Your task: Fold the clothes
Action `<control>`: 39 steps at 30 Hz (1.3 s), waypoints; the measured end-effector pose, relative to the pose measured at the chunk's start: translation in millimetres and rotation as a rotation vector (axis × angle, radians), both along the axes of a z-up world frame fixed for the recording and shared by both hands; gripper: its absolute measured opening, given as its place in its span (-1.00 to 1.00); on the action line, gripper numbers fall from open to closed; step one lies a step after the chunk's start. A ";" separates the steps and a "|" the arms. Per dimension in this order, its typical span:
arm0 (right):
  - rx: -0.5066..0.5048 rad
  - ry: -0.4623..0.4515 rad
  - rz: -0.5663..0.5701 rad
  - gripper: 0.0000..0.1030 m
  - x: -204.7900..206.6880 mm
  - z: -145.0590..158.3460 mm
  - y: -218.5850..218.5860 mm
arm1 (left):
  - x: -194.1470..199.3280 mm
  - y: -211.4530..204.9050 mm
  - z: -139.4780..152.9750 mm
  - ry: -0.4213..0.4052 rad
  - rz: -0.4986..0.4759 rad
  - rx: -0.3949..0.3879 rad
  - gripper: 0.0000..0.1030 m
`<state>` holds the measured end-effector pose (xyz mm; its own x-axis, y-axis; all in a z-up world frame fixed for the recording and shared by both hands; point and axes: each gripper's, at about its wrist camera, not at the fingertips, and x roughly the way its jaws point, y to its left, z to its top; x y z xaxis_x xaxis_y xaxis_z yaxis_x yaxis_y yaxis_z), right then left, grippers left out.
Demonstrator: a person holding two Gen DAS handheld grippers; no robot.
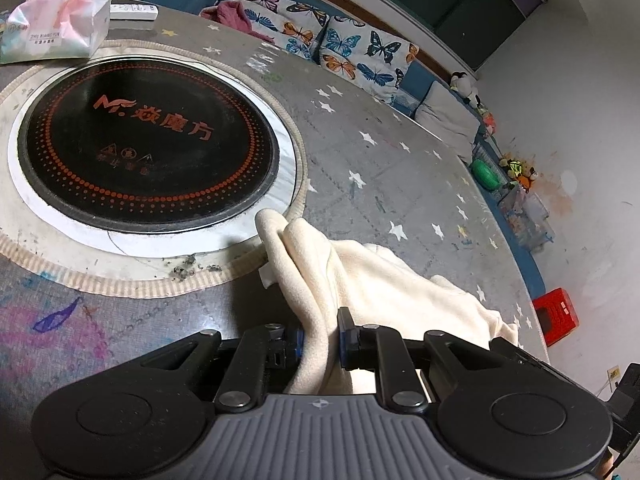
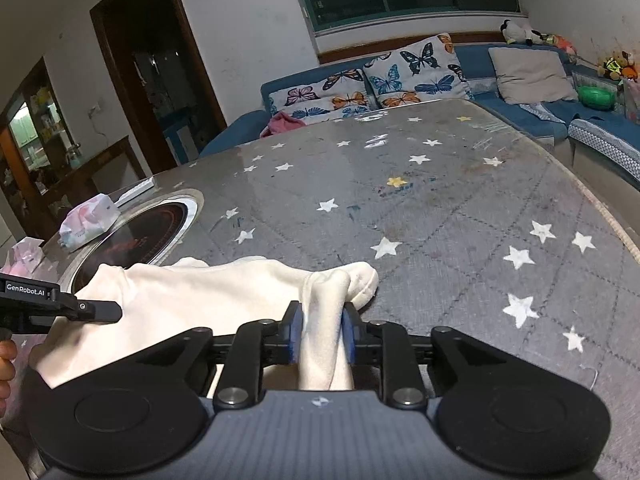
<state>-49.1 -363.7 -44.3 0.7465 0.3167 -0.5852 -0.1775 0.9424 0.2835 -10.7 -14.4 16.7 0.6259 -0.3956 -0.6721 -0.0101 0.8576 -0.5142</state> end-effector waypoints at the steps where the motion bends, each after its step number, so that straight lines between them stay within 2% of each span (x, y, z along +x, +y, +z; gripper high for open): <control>1: 0.000 0.000 -0.007 -0.44 0.2 -0.7 -0.7 | 0.2 0.1 0.0 0.000 -0.001 0.000 -0.67; 7: 0.027 0.000 -0.018 -0.35 0.5 -4.8 -3.4 | 0.7 -0.7 0.5 0.000 -0.007 0.008 -0.67; 9: 0.029 -0.001 -0.004 -0.38 -0.3 -4.6 0.4 | 0.9 -1.9 1.1 -0.002 -0.009 0.017 -0.67; 12: 0.026 -0.003 0.013 -0.65 -1.5 -3.9 6.4 | 0.5 -4.2 2.9 -0.003 -0.010 0.035 -0.67; 15: 0.021 -0.015 0.007 -0.74 -4.5 -0.8 9.3 | -0.9 -7.6 6.4 -0.015 -0.014 0.068 -0.68; 27: -0.008 -0.097 -0.008 -0.76 -22.4 25.6 7.6 | -2.4 -34.4 33.1 -0.093 -0.068 0.158 -0.68; 39: -0.062 -0.167 -0.086 -0.77 -33.2 50.8 -22.3 | 10.7 -82.4 46.1 -0.137 -0.152 0.176 -0.69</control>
